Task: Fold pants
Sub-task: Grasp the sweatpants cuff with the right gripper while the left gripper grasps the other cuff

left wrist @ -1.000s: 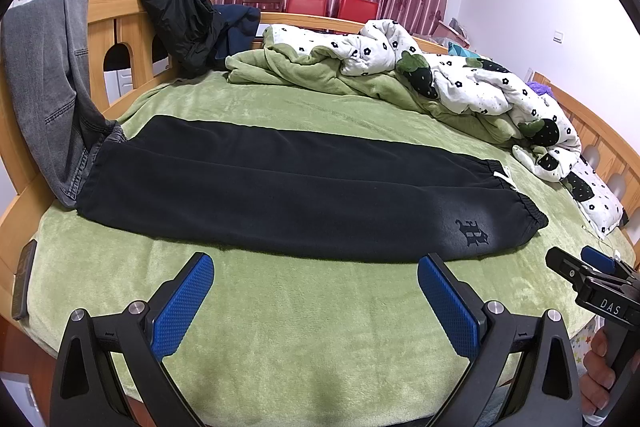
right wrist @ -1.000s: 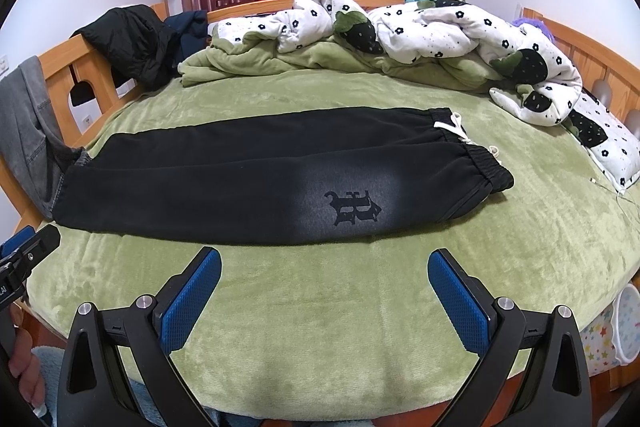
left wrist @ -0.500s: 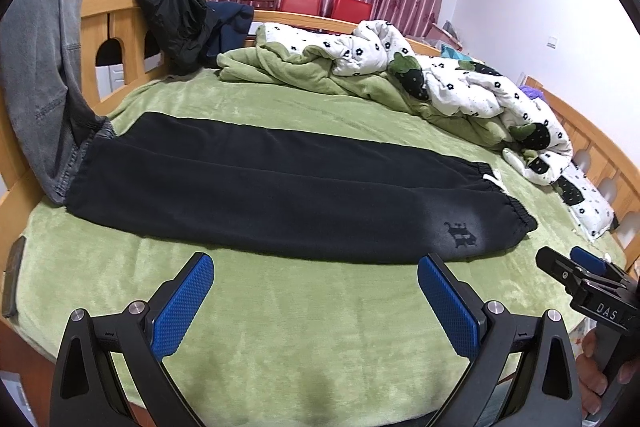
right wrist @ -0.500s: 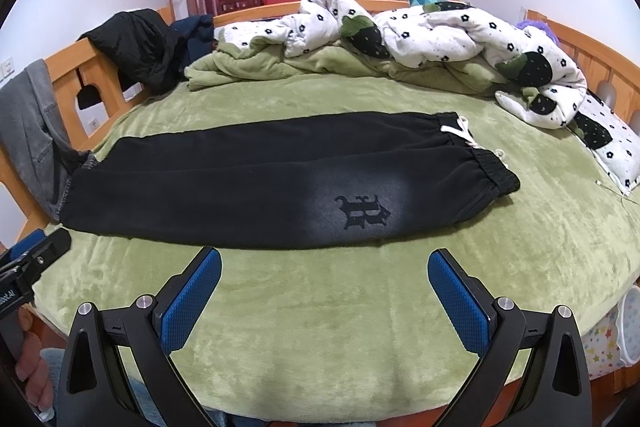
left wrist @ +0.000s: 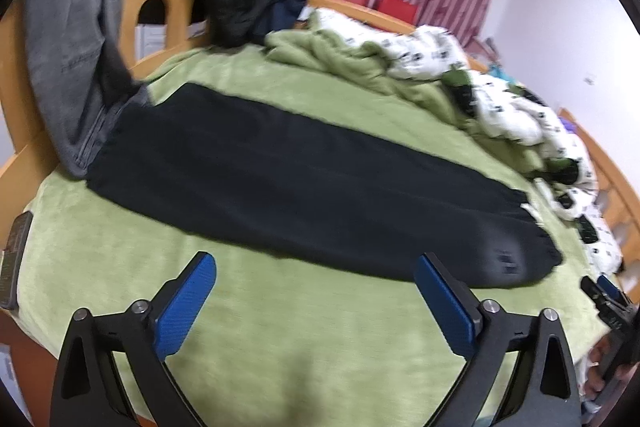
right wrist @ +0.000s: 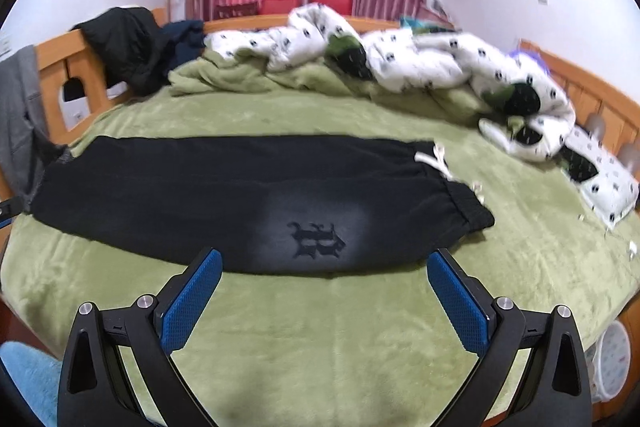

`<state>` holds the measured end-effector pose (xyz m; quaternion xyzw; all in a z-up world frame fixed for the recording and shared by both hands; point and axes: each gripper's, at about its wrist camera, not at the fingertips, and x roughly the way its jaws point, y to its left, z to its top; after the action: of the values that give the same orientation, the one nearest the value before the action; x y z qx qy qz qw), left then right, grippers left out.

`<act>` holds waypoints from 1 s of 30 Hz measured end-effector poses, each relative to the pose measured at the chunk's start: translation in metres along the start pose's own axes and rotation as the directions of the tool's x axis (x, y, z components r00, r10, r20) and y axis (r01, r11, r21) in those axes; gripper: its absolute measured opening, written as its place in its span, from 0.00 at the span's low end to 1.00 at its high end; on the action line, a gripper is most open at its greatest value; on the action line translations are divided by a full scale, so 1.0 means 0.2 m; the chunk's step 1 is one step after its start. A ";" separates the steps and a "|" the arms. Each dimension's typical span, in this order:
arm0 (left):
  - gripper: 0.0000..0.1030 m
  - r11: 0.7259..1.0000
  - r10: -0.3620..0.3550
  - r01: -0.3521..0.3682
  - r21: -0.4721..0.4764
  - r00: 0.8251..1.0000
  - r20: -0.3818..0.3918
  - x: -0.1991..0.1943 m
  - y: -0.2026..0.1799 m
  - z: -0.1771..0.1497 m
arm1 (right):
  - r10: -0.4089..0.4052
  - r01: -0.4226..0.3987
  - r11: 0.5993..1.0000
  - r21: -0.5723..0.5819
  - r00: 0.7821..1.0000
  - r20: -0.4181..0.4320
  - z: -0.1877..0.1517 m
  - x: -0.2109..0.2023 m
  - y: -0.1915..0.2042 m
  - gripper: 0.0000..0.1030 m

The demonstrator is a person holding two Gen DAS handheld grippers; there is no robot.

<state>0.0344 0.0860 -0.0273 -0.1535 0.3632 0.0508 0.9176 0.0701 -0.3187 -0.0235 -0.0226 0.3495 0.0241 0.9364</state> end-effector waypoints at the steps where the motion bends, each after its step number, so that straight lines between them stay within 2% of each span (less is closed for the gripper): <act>1: 0.93 1.000 0.010 -0.010 -0.010 1.000 -0.017 0.05 0.04 0.00 | 0.006 -0.006 1.000 0.013 1.000 -0.014 -0.01 0.04 -0.03 0.91; 4: 0.93 0.999 0.016 -0.018 -0.050 0.999 -0.044 0.19 0.17 -0.03 | 0.029 -0.024 0.998 0.063 0.996 -0.087 -0.07 0.22 -0.11 0.88; 9: 0.93 0.991 -0.014 0.001 -0.136 0.995 -0.097 0.40 0.34 -0.10 | 0.073 -0.044 0.989 0.140 0.976 -0.208 -0.22 0.47 -0.22 0.67; 13: 0.93 0.979 -0.052 0.029 -0.203 0.992 -0.114 0.53 0.44 -0.16 | 0.094 -0.049 0.974 0.223 0.976 -0.197 -0.30 0.58 -0.33 0.67; 16: 0.93 0.962 -0.076 0.047 -0.270 0.992 -0.101 0.61 0.51 -0.16 | 0.136 -0.067 0.949 0.309 0.968 -0.209 -0.31 0.68 -0.42 0.67; 20: 0.93 0.939 -0.113 0.085 -0.333 0.992 -0.064 0.69 0.58 -0.10 | 0.211 -0.134 0.893 0.431 0.968 -0.135 -0.27 0.77 -0.52 0.68; 22: 0.92 0.928 -0.113 0.087 -0.361 0.992 -0.051 0.74 0.62 -0.06 | 0.231 -0.150 0.873 0.464 0.965 -0.124 -0.24 0.84 -0.55 0.68; 24: 0.86 0.919 -0.084 0.060 -0.391 0.996 -0.043 0.78 0.63 -0.02 | 0.224 -0.143 0.860 0.490 0.968 -0.110 -0.19 0.91 -0.57 0.68; 25: 0.78 0.912 -0.051 0.029 -0.410 0.998 -0.043 0.81 0.64 0.00 | 0.222 -0.141 0.855 0.499 0.969 -0.107 -0.17 0.93 -0.57 0.68; 26: 0.68 0.907 -0.027 0.005 -0.421 0.999 -0.047 0.82 0.65 0.02 | 0.213 -0.133 0.850 0.510 0.972 -0.102 -0.15 0.95 -0.58 0.62; 27: 0.62 0.904 -0.003 -0.018 -0.428 0.999 -0.049 0.83 0.65 0.03 | 0.196 -0.117 0.846 0.520 0.976 -0.098 -0.13 0.97 -0.60 0.48; 28: 0.41 0.903 0.024 -0.042 -0.428 0.999 -0.047 0.83 0.65 0.04 | 0.188 -0.109 0.844 0.526 0.977 -0.099 -0.11 0.98 -0.61 0.37; 29: 0.17 0.906 0.057 -0.076 -0.417 0.997 -0.058 0.83 0.65 0.06 | 0.182 -0.105 0.840 0.532 0.979 -0.094 -0.08 0.98 -0.62 0.22; 30: 0.12 0.910 0.083 -0.105 -0.401 0.994 -0.070 0.83 0.66 0.08 | 0.185 -0.112 0.836 0.537 0.979 -0.083 -0.06 0.97 -0.62 0.20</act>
<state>0.1386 0.2121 -0.1614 -0.3233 0.3753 0.1648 0.8529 0.2162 -0.4384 -0.1570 0.2620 0.4040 -0.0020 0.8764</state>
